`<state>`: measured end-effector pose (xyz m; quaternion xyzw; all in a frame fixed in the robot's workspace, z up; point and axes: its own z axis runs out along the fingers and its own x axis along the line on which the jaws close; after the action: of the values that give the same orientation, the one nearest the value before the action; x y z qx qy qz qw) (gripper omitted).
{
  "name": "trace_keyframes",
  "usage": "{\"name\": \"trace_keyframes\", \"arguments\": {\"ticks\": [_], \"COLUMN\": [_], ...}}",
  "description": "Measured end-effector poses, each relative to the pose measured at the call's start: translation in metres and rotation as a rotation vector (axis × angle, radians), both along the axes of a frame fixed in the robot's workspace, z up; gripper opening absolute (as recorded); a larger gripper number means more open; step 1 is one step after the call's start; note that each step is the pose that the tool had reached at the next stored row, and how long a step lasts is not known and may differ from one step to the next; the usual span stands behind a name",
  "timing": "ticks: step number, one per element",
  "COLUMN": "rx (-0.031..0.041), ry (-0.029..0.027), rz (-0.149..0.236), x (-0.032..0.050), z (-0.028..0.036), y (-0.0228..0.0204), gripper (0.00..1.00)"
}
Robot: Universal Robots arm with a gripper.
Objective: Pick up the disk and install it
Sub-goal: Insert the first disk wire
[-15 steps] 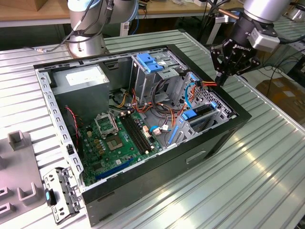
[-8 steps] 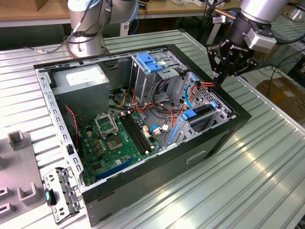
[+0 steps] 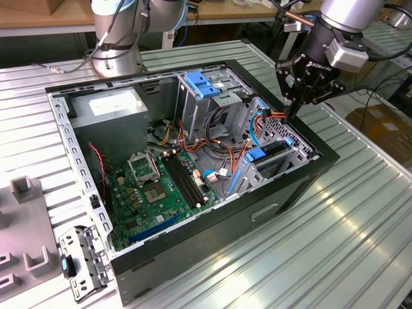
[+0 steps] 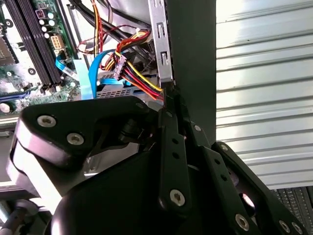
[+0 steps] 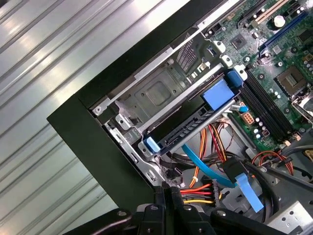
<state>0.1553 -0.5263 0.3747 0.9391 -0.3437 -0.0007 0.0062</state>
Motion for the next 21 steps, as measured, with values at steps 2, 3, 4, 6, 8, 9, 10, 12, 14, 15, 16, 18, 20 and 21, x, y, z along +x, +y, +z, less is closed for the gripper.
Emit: {"name": "trace_keyframes", "arguments": {"ticks": [2, 3, 4, 6, 8, 9, 10, 12, 14, 15, 16, 18, 20, 21], "rx": [0.0, 0.0, 0.0001, 0.0, -0.0001, -0.0001, -0.0001, -0.0001, -0.0001, 0.0, -0.0001, -0.0001, -0.0001, -0.0001], "ry": [-0.0002, -0.0004, -0.0004, -0.0004, -0.0004, -0.0004, -0.0004, -0.0004, -0.0004, -0.0004, -0.0004, -0.0004, -0.0004, -0.0004], "rz": [0.0, 0.0, 0.0, -0.047, -0.097, -0.112, -0.131, -0.168, -0.227, -0.254, -0.282, -0.331, -0.35, -0.35], "x": [-0.0049, -0.0072, -0.0086, -0.0088, -0.0088, -0.0088, -0.0088, -0.0088, -0.0088, -0.0088, -0.0088, -0.0088, -0.0088, -0.0088], "z": [0.0, 0.0, 0.0, -0.0001, -0.0002, -0.0003, -0.0004, -0.0006, -0.0008, -0.001, -0.0011, -0.0014, -0.0014, -0.0014], "y": [0.0, 0.0, -0.0001, 0.0, 0.0, 0.0, 0.0, 0.0, 0.0, 0.0, 0.0, 0.0, 0.0, 0.0], "gripper": [0.16, 0.16, 0.16, 0.16, 0.16, 0.16, 0.16, 0.16, 0.16, 0.16, 0.16, 0.16, 0.16, 0.16]}}
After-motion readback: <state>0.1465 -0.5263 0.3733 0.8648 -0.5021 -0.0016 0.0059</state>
